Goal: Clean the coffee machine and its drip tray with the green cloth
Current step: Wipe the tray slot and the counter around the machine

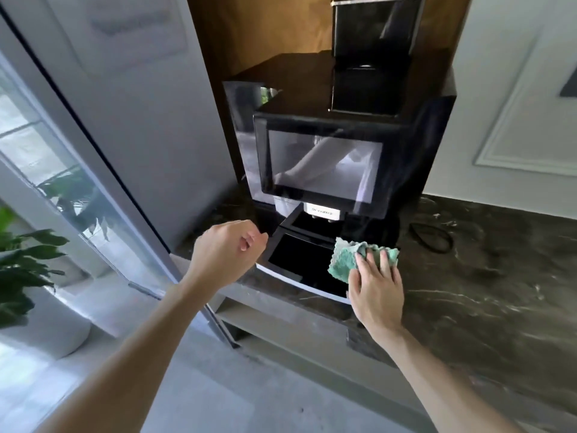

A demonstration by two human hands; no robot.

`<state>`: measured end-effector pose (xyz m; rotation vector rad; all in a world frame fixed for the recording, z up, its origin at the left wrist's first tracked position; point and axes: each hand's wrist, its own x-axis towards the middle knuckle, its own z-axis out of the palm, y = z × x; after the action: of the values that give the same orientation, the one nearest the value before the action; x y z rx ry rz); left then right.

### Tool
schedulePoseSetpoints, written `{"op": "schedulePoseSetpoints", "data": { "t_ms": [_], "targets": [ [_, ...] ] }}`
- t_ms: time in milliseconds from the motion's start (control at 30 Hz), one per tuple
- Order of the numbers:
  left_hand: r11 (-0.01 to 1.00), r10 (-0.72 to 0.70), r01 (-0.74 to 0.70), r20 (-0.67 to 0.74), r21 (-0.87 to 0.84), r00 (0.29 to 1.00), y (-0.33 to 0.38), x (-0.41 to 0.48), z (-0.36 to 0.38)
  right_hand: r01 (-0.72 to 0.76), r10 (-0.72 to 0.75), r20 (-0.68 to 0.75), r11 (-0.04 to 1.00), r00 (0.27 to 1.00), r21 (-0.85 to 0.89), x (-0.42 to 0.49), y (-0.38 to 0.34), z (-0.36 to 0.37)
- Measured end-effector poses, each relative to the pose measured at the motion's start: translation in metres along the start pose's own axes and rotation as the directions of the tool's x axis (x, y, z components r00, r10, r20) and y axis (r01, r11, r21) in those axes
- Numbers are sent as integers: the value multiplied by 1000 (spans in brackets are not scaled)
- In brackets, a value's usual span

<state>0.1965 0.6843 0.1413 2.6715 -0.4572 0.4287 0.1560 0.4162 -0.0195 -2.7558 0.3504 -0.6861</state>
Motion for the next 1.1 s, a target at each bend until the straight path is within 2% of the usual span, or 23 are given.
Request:
{"op": "schedulePoseSetpoints", "data": {
  "t_ms": [167, 267, 333, 433, 567, 733, 867, 967, 1100],
  "targets": [
    [946, -240, 283, 246, -160, 939, -54, 18, 73, 66, -67, -15, 996, 998, -63, -1, 9, 8],
    [861, -350, 461, 411, -213, 842, -75, 26, 109, 84, -86, -16, 992, 996, -91, -3, 10, 9],
    [806, -371, 545, 519, -232, 770, -81, 33, 126, 106, -107, 2, 985, 994, -134, -2, 9, 8],
    [660, -313, 659, 665, -360, 678, -83, 39, 141, 95, -94, 13, 977, 996, -190, -5, 6, 8],
    [508, -195, 752, 795, -419, 575, -100, 45, 140, 19, -19, 2, 972, 1000, -234, -4, -6, 10],
    [409, -32, 788, 856, -460, 516, -125, 58, 144, -193, 203, 7, 944, 979, -269, 0, -44, 20],
    [401, 58, 808, 892, -432, 449, -142, 68, 157, -297, 326, 67, 914, 943, -277, 8, -99, 42],
    [437, 124, 794, 903, -422, 411, -149, 73, 161, -311, 344, 70, 907, 937, -285, 17, -142, 63],
    [436, 175, 796, 908, -419, 382, -153, 74, 162, -338, 372, 77, 898, 925, -283, 28, -185, 82]
  ]
}}
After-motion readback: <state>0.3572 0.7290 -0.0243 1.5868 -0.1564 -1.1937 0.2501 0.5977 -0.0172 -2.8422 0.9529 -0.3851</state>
